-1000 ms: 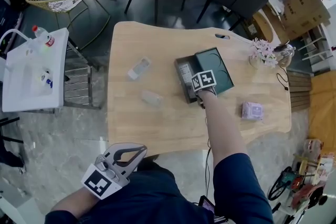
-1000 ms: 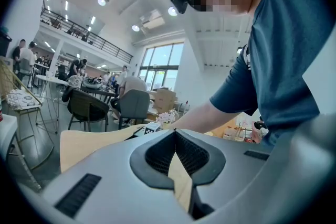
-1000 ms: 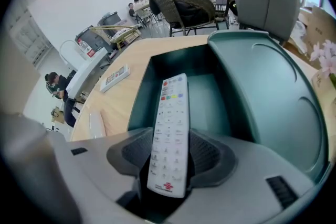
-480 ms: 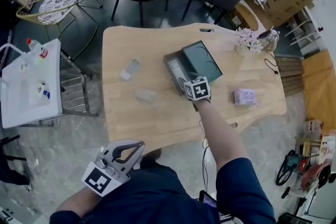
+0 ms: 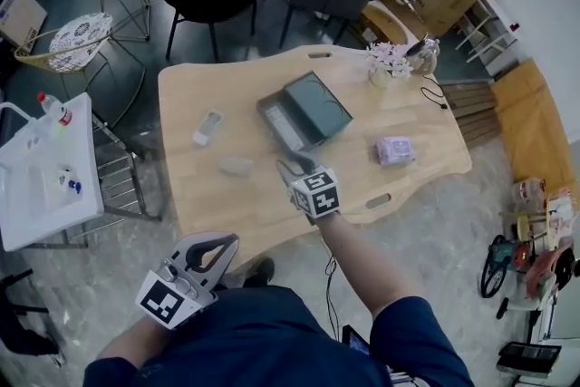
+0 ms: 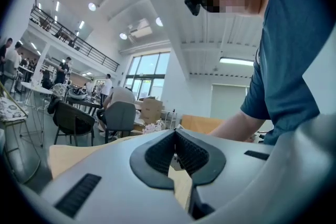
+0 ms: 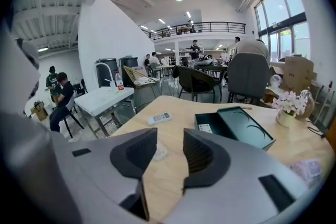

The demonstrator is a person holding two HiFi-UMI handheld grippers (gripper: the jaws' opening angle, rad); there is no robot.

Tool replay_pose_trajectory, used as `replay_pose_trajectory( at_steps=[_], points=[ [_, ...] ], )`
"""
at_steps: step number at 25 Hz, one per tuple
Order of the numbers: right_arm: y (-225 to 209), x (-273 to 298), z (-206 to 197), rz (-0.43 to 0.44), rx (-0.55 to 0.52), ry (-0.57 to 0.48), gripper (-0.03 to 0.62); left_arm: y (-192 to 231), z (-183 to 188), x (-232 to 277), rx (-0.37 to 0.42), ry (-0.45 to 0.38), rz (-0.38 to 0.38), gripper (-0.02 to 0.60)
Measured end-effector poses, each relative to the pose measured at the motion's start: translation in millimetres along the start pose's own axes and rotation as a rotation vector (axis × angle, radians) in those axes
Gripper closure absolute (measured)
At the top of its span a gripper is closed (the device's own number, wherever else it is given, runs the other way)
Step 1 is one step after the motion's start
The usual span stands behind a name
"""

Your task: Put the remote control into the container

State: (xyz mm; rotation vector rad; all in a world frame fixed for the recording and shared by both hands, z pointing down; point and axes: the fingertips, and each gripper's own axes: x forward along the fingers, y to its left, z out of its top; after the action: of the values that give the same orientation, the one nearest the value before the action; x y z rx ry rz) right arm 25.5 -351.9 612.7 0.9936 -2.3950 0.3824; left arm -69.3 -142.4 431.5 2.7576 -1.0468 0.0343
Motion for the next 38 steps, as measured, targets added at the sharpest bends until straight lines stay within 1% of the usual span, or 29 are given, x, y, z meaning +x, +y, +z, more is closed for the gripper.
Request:
replay_pose_trajectory(
  at_steps=[4, 6, 8, 11, 14, 17, 20, 24, 29, 35, 38],
  points=[
    [58, -43, 0, 0.016, 0.027, -0.076, 0.465, -6, 15, -6, 0.035, -0.029, -0.022, 0.551],
    [85, -64, 0, 0.025, 0.046, -0.115, 0.484, -10, 17, -9, 0.039, -0.032, -0.035, 0.551],
    [108, -80, 0, 0.038, 0.063, -0.147, 0.498, -13, 17, -12, 0.042, -0.029, -0.055, 0.551],
    [143, -102, 9, 0.07, 0.079, -0.193, 0.517, -17, 20, -15, 0.055, -0.049, -0.076, 0.551],
    [166, -122, 19, 0.086, 0.08, -0.246, 0.534, -18, 16, -20, 0.05, -0.037, -0.084, 0.551],
    [177, -140, 30, 0.077, 0.076, -0.3, 0.549, -20, 17, -23, 0.067, -0.035, -0.098, 0.551],
    [184, -155, 41, 0.073, 0.064, -0.343, 0.56, -24, 16, -24, 0.079, -0.052, -0.12, 0.551],
    [198, -170, 57, 0.084, 0.05, -0.385, 0.569, -28, 12, -26, 0.065, -0.011, -0.133, 0.551],
    [211, -184, 71, 0.107, 0.032, -0.444, 0.576, -31, 14, -27, 0.08, -0.015, -0.142, 0.551],
    [216, -195, 75, 0.125, 0.051, -0.482, 0.576, -38, 13, -23, 0.083, -0.011, -0.151, 0.551],
    [215, -197, 76, 0.116, 0.032, -0.471, 0.576, -39, 12, -21, 0.086, -0.01, -0.158, 0.551]
  ],
)
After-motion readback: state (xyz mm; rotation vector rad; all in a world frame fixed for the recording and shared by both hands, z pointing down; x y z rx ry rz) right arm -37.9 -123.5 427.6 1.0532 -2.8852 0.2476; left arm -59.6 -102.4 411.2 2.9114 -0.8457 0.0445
